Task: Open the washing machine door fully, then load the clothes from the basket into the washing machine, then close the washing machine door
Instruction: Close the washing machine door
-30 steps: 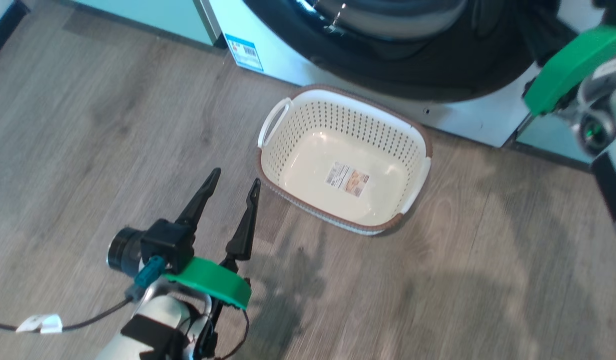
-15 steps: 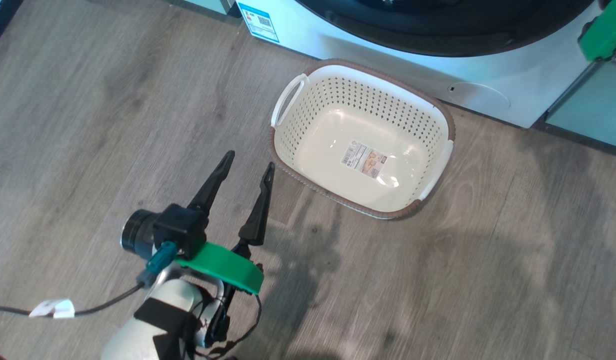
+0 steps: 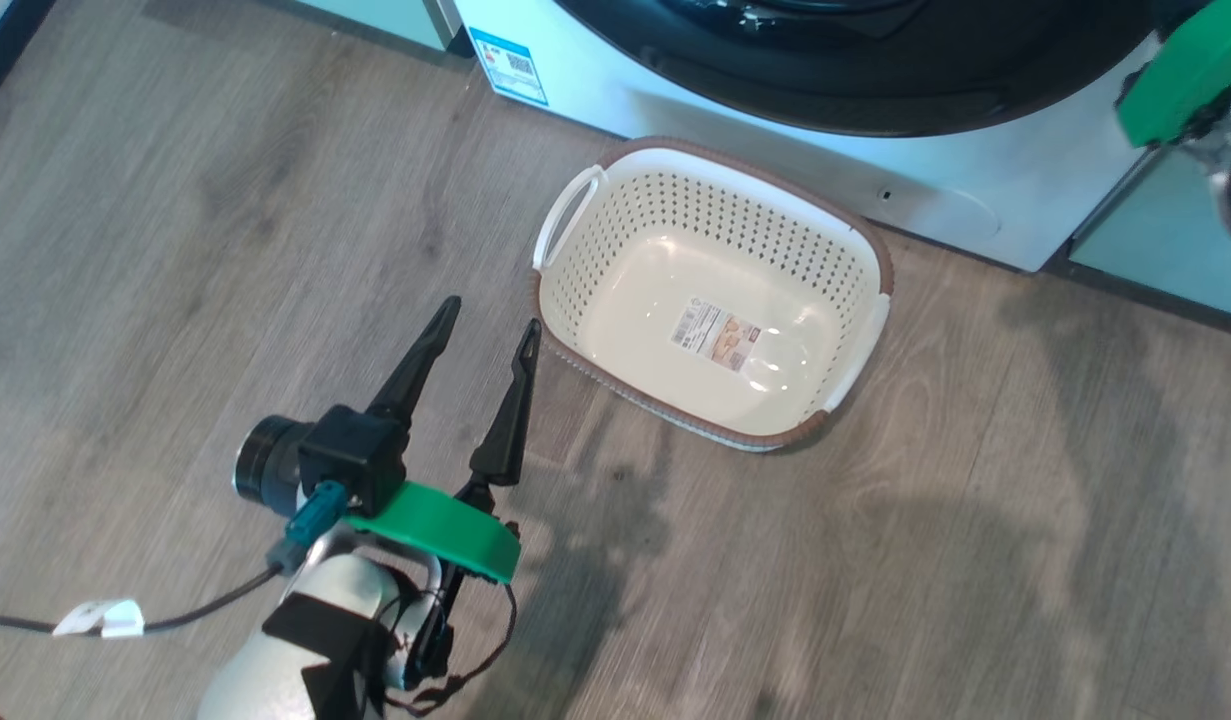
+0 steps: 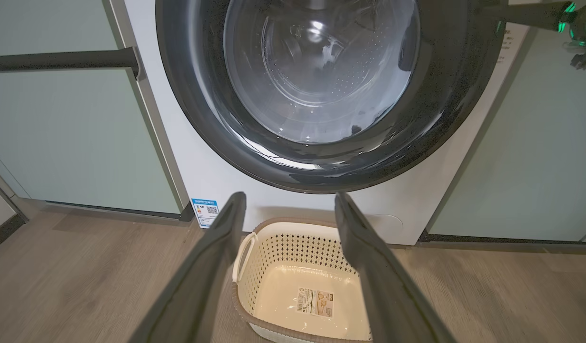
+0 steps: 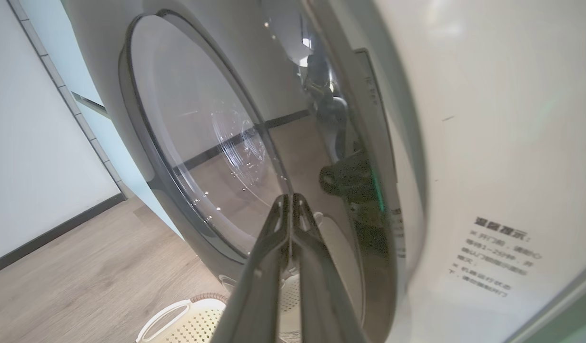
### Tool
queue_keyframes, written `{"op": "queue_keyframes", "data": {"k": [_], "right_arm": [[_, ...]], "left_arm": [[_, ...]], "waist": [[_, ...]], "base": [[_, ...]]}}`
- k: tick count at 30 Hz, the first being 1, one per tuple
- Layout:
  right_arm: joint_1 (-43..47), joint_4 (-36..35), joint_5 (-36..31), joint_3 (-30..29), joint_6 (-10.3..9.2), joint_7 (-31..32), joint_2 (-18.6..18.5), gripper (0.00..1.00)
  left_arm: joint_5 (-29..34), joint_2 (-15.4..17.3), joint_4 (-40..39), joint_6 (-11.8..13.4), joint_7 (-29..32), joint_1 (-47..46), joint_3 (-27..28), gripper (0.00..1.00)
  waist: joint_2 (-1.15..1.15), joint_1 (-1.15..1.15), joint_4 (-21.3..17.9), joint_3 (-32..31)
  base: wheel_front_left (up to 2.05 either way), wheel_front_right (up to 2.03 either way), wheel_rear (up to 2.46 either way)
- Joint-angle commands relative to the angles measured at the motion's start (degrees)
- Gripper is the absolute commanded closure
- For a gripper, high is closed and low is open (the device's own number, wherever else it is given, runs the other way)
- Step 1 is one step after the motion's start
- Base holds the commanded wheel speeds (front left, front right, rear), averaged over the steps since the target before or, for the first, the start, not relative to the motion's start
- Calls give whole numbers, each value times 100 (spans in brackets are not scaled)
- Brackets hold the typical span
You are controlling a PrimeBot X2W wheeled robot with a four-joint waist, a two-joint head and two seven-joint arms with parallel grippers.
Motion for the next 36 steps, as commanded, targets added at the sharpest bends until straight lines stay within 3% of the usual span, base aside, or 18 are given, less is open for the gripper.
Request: {"op": "queue_keyframes", "data": {"k": [1,11,18,20,21,22,36], "right_arm": [[62,-217,75,95,-21,-98,141,100],[964,-997,383,291,-21,-222,18,100],[2033,-2185,135,-327,-21,-229,-217,100],[2431,-2550,-28,-644,-21,-229,-238,47],[2641,-2720,-110,-814,-21,-229,-235,13],[2847,-2890,-219,-968,-21,-229,-227,0],[5145,-4583,-1118,-2377,-21,-38,360,0]], "left_arm": [[29,87,-129,-20,-34,-122,296,0],[81,238,-117,16,-26,57,399,0],[13,389,-217,77,75,242,501,0],[-4,428,-245,106,110,305,530,0],[-14,449,-250,118,130,339,544,0],[-19,471,-255,133,152,373,558,0],[-172,644,-298,241,355,681,674,0]], "waist": [[0,0,-32,-57],[0,0,-298,-428],[0,0,-616,-673],[0,0,-706,-757],[0,0,-755,-809],[0,0,-804,-856],[0,0,-1387,-1406]], "base": [[0,0,0],[0,0,0],[0,0,0],[0,0,0],[0,0,0],[0,0,0],[0,0,0]]}}
